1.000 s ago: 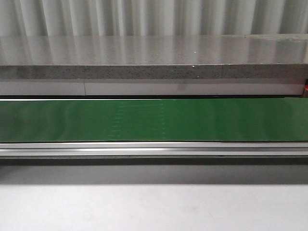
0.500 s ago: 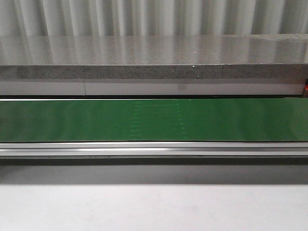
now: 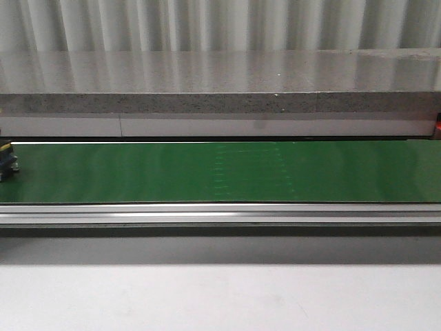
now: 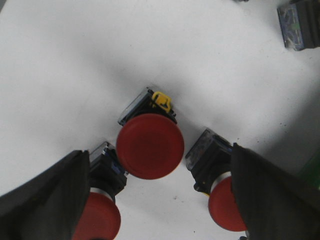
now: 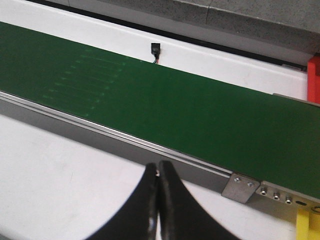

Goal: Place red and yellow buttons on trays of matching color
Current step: 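Lower the left gripper onto a red push button on the table and grasp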

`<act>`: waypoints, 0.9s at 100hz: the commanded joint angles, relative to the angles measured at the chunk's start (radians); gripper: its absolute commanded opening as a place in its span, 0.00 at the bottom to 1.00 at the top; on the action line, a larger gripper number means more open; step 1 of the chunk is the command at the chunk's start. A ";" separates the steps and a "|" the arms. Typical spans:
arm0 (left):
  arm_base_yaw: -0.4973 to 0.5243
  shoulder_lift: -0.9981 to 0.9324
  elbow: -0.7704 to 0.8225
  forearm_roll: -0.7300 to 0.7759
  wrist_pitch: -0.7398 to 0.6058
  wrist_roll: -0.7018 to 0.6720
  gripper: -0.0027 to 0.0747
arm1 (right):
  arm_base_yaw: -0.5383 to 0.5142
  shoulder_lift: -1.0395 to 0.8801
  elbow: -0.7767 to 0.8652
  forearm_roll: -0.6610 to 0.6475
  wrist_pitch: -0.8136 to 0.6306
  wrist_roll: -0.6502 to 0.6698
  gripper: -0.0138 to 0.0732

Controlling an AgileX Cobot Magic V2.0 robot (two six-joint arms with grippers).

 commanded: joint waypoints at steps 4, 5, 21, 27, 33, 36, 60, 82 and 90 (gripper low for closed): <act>0.003 -0.023 -0.047 0.001 -0.010 -0.019 0.75 | 0.000 0.008 -0.024 0.003 -0.065 -0.011 0.08; 0.003 -0.020 -0.048 0.001 -0.010 -0.019 0.75 | 0.000 0.008 -0.024 0.003 -0.065 -0.011 0.08; 0.003 0.019 -0.064 0.003 -0.007 -0.021 0.75 | 0.000 0.008 -0.024 0.003 -0.065 -0.011 0.08; 0.003 0.029 -0.076 0.011 -0.010 -0.032 0.75 | 0.000 0.008 -0.024 0.003 -0.065 -0.011 0.08; 0.003 0.043 -0.087 0.015 -0.015 -0.039 0.75 | 0.000 0.008 -0.024 0.003 -0.065 -0.011 0.08; 0.003 0.047 -0.096 0.015 -0.015 -0.039 0.75 | 0.000 0.008 -0.024 0.003 -0.065 -0.011 0.08; 0.003 0.091 -0.124 0.017 0.012 -0.039 0.74 | 0.000 0.008 -0.024 0.003 -0.065 -0.011 0.08; 0.003 0.104 -0.125 0.017 0.036 -0.039 0.71 | 0.000 0.008 -0.024 0.003 -0.066 -0.011 0.08; 0.003 0.113 -0.125 0.018 0.043 -0.039 0.68 | 0.000 0.008 -0.024 0.003 -0.066 -0.011 0.08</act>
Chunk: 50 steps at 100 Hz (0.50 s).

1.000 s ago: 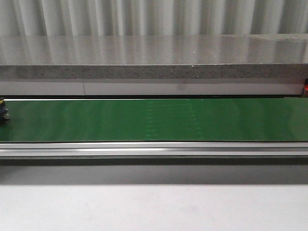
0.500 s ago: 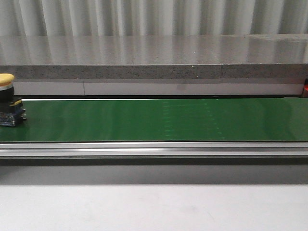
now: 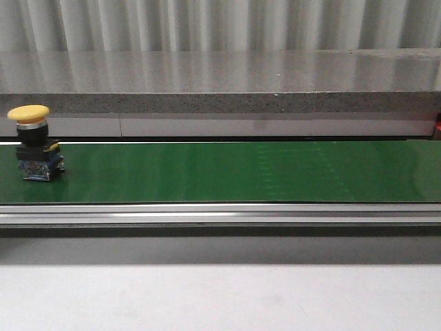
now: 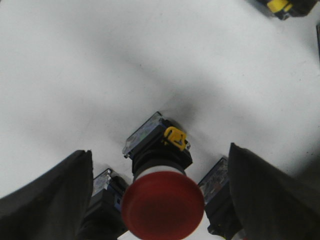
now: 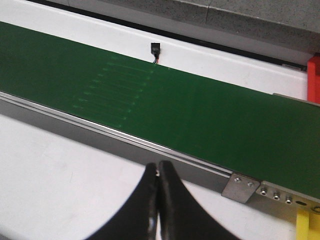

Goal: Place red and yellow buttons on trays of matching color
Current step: 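Lower the left gripper onto a red push button on the table and grasp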

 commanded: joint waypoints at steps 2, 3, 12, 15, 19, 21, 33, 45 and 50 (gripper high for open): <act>0.003 -0.034 -0.029 -0.003 0.014 -0.011 0.68 | 0.000 0.008 -0.024 0.003 -0.066 -0.011 0.08; 0.003 -0.034 -0.029 -0.003 0.014 -0.011 0.67 | 0.000 0.008 -0.024 0.003 -0.066 -0.011 0.08; 0.003 -0.033 -0.029 -0.003 0.005 -0.011 0.63 | 0.000 0.008 -0.024 0.003 -0.066 -0.011 0.08; 0.003 -0.033 -0.029 -0.003 0.005 -0.011 0.62 | 0.000 0.008 -0.024 0.003 -0.066 -0.011 0.08; 0.003 -0.033 -0.029 -0.003 0.009 -0.011 0.59 | 0.000 0.008 -0.024 0.003 -0.066 -0.011 0.08; 0.003 -0.033 -0.029 -0.003 0.011 -0.011 0.57 | 0.000 0.008 -0.024 0.003 -0.066 -0.011 0.08; 0.003 -0.033 -0.029 -0.003 0.018 -0.011 0.42 | 0.000 0.008 -0.024 0.003 -0.066 -0.011 0.08; 0.003 -0.035 -0.029 -0.003 0.011 -0.011 0.30 | 0.000 0.008 -0.024 0.003 -0.066 -0.011 0.08; 0.003 -0.045 -0.029 -0.003 0.005 -0.007 0.28 | 0.000 0.008 -0.024 0.003 -0.066 -0.011 0.08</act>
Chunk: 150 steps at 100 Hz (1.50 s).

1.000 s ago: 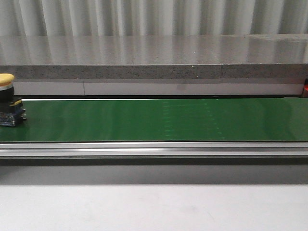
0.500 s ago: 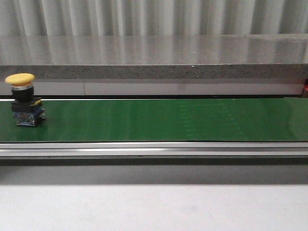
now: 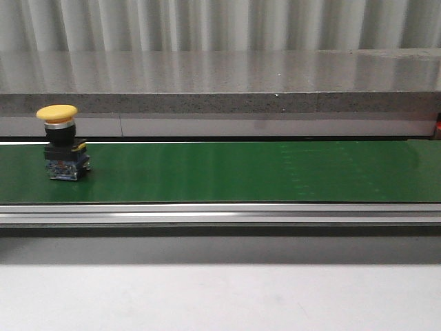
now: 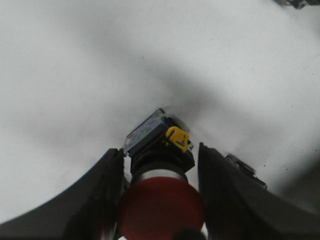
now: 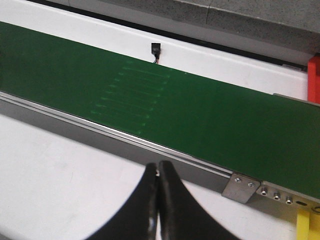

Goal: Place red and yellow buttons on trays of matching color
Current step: 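Lower the left gripper onto a red push button on the table and grasp, then lower the red button onto the belt's near end and open the left gripper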

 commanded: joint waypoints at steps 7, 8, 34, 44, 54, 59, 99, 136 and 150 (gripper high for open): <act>0.003 -0.084 -0.028 -0.004 -0.017 -0.003 0.26 | 0.000 0.008 -0.024 0.003 -0.066 -0.011 0.08; 0.003 -0.087 -0.028 -0.004 -0.019 0.000 0.26 | 0.000 0.008 -0.024 0.003 -0.066 -0.011 0.08; -0.016 -0.253 -0.028 -0.006 -0.024 0.021 0.26 | 0.000 0.008 -0.024 0.003 -0.066 -0.011 0.08; -0.049 -0.313 -0.028 -0.008 -0.006 0.030 0.26 | 0.000 0.008 -0.024 0.003 -0.066 -0.011 0.08; -0.109 -0.361 -0.028 -0.012 -0.005 0.030 0.26 | 0.000 0.008 -0.024 0.003 -0.066 -0.011 0.08; -0.142 -0.372 -0.028 -0.012 0.011 0.030 0.26 | 0.000 0.008 -0.024 0.003 -0.066 -0.011 0.08; -0.357 -0.337 -0.026 -0.014 0.050 0.030 0.26 | 0.000 0.008 -0.024 0.003 -0.066 -0.011 0.08; -0.393 -0.239 -0.026 -0.058 0.050 0.050 0.48 | 0.000 0.008 -0.024 0.003 -0.066 -0.011 0.08; -0.397 -0.239 -0.028 -0.105 0.036 0.073 0.76 | 0.000 0.008 -0.024 0.003 -0.066 -0.011 0.08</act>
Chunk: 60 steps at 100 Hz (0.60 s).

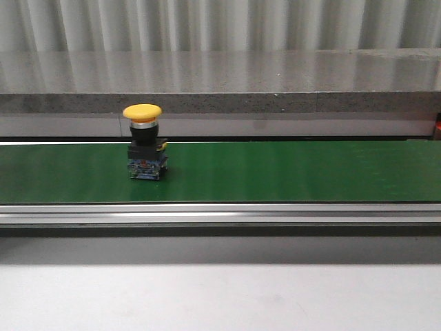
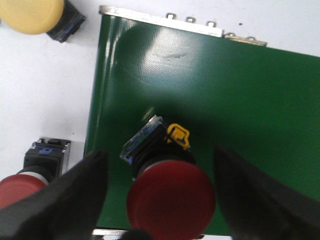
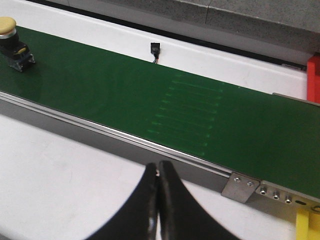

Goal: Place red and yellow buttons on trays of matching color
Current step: 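Lower the red button onto the belt's near end and open the left gripper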

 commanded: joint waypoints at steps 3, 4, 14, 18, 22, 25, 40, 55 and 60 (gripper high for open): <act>-0.016 -0.041 -0.028 -0.037 -0.031 0.011 0.77 | 0.000 0.008 -0.024 0.003 -0.066 -0.011 0.08; -0.017 -0.044 -0.028 -0.037 -0.031 0.011 0.77 | 0.000 0.008 -0.024 0.003 -0.066 -0.011 0.08; -0.048 -0.076 -0.028 -0.037 -0.083 0.038 0.75 | 0.000 0.008 -0.024 0.003 -0.065 -0.011 0.08; -0.063 -0.093 -0.028 -0.037 -0.103 0.040 0.73 | 0.000 0.008 -0.024 0.003 -0.065 -0.011 0.08; -0.081 -0.116 -0.028 -0.039 -0.128 0.040 0.69 | 0.000 0.008 -0.024 0.003 -0.065 -0.011 0.08; -0.096 -0.132 -0.028 -0.039 -0.143 0.040 0.65 | 0.000 0.008 -0.024 0.003 -0.065 -0.011 0.08; -0.189 -0.230 0.005 -0.039 -0.216 0.048 0.26 | 0.000 0.008 -0.024 0.003 -0.065 -0.011 0.08; -0.277 -0.326 0.073 -0.039 -0.270 0.064 0.01 | 0.000 0.008 -0.024 0.003 -0.065 -0.011 0.08; -0.302 -0.358 0.103 -0.039 -0.287 0.064 0.01 | 0.000 0.008 -0.024 0.003 -0.066 -0.011 0.08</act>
